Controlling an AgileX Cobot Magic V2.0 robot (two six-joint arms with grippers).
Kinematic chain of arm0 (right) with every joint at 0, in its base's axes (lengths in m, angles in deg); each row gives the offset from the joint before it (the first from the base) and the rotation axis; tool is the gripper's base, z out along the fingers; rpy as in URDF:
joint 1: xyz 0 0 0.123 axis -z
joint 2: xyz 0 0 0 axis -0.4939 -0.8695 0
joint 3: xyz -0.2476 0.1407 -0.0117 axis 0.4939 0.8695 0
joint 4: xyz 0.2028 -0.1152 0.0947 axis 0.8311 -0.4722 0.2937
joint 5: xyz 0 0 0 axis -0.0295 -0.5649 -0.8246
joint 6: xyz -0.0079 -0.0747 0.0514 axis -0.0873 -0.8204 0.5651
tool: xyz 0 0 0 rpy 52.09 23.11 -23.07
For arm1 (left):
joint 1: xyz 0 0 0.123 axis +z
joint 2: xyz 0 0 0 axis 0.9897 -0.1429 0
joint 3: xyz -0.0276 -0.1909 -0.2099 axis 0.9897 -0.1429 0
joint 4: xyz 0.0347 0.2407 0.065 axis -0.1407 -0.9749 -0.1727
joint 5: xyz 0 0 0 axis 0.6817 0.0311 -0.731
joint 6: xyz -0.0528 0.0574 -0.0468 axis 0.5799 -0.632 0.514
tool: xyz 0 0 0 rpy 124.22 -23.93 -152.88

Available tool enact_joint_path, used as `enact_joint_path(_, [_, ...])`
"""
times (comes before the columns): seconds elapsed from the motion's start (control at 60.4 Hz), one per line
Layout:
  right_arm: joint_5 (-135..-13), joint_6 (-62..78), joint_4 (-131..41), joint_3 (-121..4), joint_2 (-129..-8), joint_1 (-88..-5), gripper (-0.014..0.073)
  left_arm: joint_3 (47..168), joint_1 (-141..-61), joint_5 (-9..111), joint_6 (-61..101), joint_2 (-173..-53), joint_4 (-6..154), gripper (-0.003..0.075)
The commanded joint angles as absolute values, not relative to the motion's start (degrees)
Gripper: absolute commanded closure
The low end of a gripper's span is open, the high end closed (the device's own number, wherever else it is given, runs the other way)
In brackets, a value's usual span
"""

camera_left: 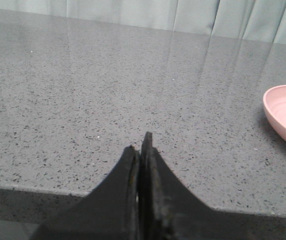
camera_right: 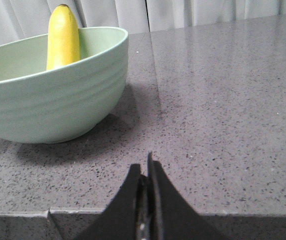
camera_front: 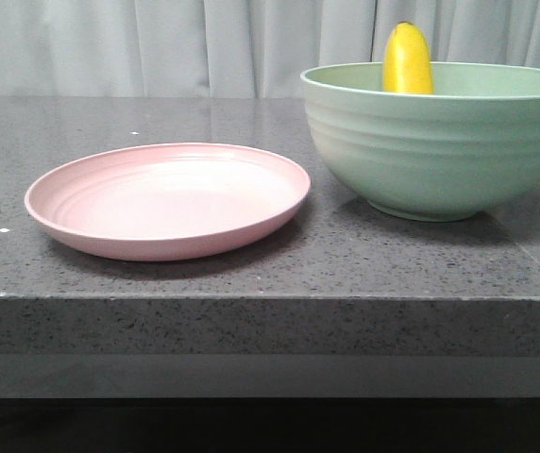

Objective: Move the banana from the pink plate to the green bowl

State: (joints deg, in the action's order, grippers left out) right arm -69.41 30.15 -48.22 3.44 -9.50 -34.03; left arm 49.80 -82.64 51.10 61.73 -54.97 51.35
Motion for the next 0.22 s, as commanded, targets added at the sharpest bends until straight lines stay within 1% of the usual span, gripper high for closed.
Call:
enact_joint_path(0.0, [-65.35, 30.15, -48.83, 3.55, -8.23, -33.65, 0.0655, 49.71, -82.48, 56.07, 61.83, -53.86, 51.78, 0.0741])
enact_joint_path(0.199, [-65.35, 30.15, -48.83, 3.55, -8.23, -33.65, 0.0655, 49.71, -82.48, 56.07, 61.83, -53.86, 51.78, 0.0741])
